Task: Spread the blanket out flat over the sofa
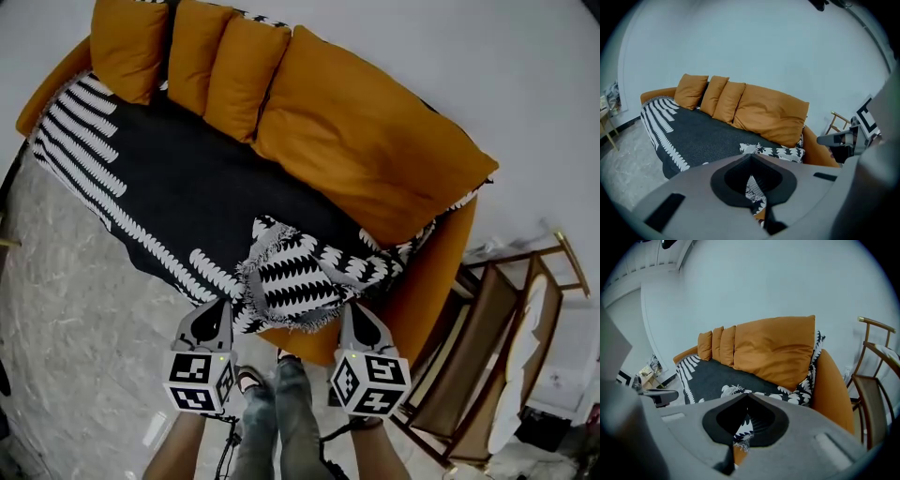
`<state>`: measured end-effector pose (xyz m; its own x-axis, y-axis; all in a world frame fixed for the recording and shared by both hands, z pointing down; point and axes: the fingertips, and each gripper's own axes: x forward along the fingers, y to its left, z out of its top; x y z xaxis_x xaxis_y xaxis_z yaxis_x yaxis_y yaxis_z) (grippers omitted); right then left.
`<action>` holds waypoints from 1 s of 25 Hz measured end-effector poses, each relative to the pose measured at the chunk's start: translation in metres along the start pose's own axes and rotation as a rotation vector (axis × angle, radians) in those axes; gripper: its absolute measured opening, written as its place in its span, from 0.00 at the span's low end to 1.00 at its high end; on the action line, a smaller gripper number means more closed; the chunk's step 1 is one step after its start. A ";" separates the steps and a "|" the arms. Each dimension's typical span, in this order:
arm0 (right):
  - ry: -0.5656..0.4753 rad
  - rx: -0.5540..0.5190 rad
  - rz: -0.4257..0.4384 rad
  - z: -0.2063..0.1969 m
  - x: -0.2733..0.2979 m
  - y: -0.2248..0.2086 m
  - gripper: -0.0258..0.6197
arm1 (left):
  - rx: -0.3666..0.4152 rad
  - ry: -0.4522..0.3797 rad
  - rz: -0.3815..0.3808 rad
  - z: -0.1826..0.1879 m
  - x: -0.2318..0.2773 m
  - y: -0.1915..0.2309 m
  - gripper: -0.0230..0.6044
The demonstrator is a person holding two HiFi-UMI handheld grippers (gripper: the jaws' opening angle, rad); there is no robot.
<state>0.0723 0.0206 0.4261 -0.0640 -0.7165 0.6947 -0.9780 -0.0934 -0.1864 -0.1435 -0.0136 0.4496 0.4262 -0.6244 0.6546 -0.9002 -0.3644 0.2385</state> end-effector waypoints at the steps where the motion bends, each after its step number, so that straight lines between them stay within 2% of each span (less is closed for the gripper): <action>1: 0.004 -0.003 0.001 -0.002 0.000 -0.001 0.05 | -0.004 0.002 0.001 -0.002 0.002 0.000 0.04; 5: 0.018 -0.007 0.001 -0.006 0.000 -0.003 0.05 | -0.019 -0.004 -0.009 -0.003 0.005 -0.001 0.04; 12: 0.035 -0.010 0.006 -0.008 0.002 -0.004 0.05 | -0.063 -0.040 -0.069 0.005 0.011 -0.006 0.04; 16: 0.042 -0.015 0.009 -0.009 0.003 -0.006 0.05 | -0.063 -0.039 -0.084 0.006 0.017 -0.008 0.05; 17: 0.044 -0.016 0.009 -0.010 0.004 -0.007 0.05 | -0.060 -0.036 -0.086 0.006 0.019 -0.008 0.06; 18: 0.046 -0.016 0.009 -0.010 0.005 -0.007 0.05 | -0.057 -0.032 -0.091 0.006 0.021 -0.009 0.17; 19: 0.047 -0.016 0.009 -0.010 0.005 -0.008 0.05 | -0.052 -0.026 -0.095 0.006 0.022 -0.010 0.22; 22: 0.051 -0.014 0.009 -0.012 0.008 -0.009 0.05 | -0.039 -0.012 -0.106 0.003 0.028 -0.011 0.23; 25: 0.056 -0.016 0.010 -0.014 0.010 -0.009 0.05 | -0.031 0.003 -0.121 0.001 0.035 -0.012 0.29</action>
<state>0.0777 0.0242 0.4444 -0.0838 -0.6777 0.7306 -0.9804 -0.0752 -0.1822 -0.1179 -0.0322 0.4688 0.5313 -0.5750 0.6222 -0.8448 -0.4153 0.3375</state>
